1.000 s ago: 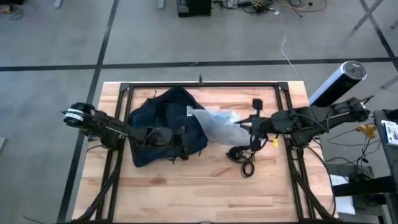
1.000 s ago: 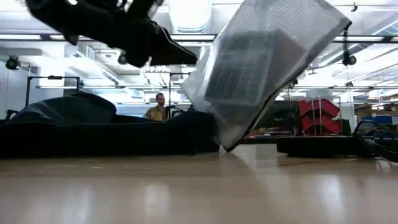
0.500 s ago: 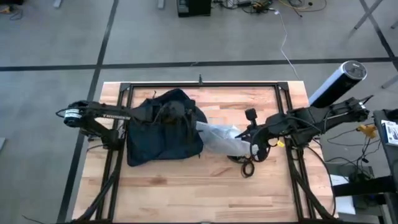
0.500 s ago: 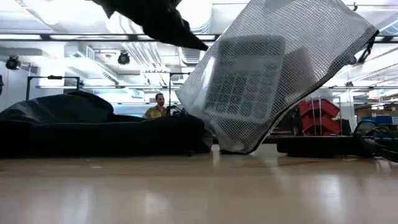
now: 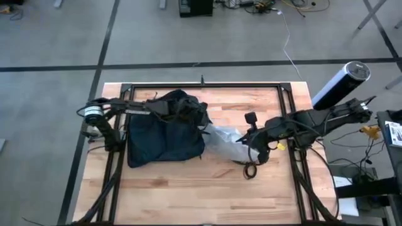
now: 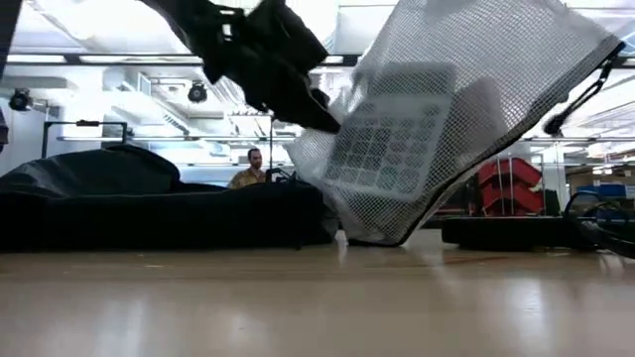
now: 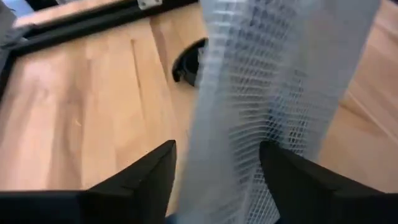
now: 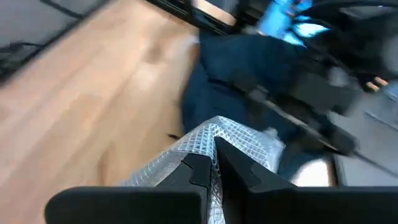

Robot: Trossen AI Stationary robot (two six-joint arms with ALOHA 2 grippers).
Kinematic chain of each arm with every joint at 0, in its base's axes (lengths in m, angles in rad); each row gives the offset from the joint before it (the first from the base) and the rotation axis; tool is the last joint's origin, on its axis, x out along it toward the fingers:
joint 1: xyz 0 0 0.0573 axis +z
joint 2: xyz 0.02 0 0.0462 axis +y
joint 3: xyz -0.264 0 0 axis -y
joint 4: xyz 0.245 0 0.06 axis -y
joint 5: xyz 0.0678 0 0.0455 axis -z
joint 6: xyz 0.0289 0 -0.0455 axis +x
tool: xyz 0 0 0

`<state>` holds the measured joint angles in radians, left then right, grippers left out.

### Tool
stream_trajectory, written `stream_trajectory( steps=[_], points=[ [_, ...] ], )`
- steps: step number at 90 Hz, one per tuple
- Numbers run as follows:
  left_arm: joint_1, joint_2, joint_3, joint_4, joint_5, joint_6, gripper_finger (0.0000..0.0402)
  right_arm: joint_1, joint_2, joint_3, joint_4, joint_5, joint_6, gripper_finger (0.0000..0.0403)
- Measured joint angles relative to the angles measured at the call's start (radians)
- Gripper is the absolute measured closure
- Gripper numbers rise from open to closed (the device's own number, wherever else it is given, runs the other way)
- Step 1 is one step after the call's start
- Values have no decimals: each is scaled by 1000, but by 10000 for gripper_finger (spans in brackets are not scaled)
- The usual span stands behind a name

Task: Unpack backpack
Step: Open the white zipper pouch

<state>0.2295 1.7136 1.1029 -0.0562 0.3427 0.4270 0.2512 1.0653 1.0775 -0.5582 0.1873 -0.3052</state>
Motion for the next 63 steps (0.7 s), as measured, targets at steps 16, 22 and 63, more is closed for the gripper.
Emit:
stream_trajectory(
  steps=[16,22,63],
  points=[
    [6,22,-11,-25,-13,16,367,-1,-17,-2,-52,143,105,358],
    [13,11,-27,-30,-14,11,388,0,-35,-2,-78,147,164,329],
    [20,-104,-242,82,-31,-1,401,53,-76,-111,-267,152,709,203]
  ],
)
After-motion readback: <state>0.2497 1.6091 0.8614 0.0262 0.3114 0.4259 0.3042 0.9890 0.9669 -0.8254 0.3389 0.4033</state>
